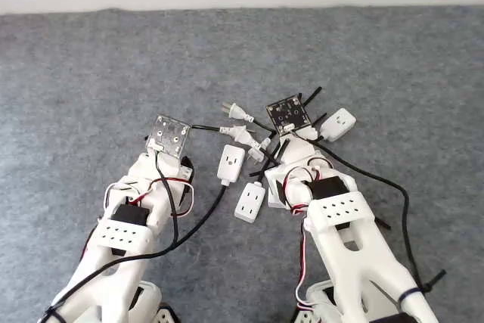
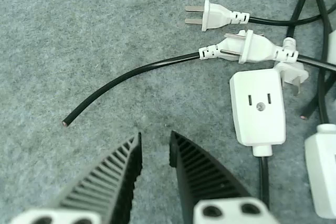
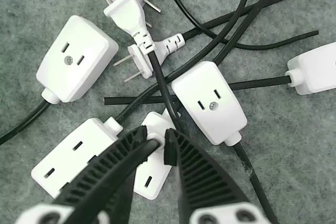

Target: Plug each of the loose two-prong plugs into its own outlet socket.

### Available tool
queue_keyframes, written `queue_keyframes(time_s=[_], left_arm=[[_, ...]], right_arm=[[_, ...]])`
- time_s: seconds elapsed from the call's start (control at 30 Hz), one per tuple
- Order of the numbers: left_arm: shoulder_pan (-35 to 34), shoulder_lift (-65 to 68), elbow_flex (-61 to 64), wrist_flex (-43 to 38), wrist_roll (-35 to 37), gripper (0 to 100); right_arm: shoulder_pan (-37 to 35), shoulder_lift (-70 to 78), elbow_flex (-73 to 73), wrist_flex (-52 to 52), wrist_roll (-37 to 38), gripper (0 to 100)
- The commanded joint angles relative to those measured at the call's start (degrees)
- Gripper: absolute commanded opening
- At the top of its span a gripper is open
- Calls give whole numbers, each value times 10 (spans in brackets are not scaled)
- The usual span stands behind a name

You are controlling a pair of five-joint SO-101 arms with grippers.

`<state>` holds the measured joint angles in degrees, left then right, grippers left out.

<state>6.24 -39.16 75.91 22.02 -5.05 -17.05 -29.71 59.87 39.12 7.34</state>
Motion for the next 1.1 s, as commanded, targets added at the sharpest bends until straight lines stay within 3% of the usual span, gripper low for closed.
queue_keyframes(time_s=[0.0,0.23,0.47,0.73,0.87,1.07], left_arm=[[-4,-7,-2,-16,4,79],[-4,-7,-2,-16,4,80],[-4,-7,-2,-16,4,80],[-4,-7,-1,-16,4,80],[-4,-7,-1,-16,4,80],[-4,-7,-1,-16,4,80]], right_arm=[[0,27,1,27,14,14],[-19,-8,9,44,28,227],[-44,-34,25,55,23,233],[-74,-27,26,12,-49,234],[-84,29,-2,1,-49,234],[-84,158,-106,70,-50,229]])
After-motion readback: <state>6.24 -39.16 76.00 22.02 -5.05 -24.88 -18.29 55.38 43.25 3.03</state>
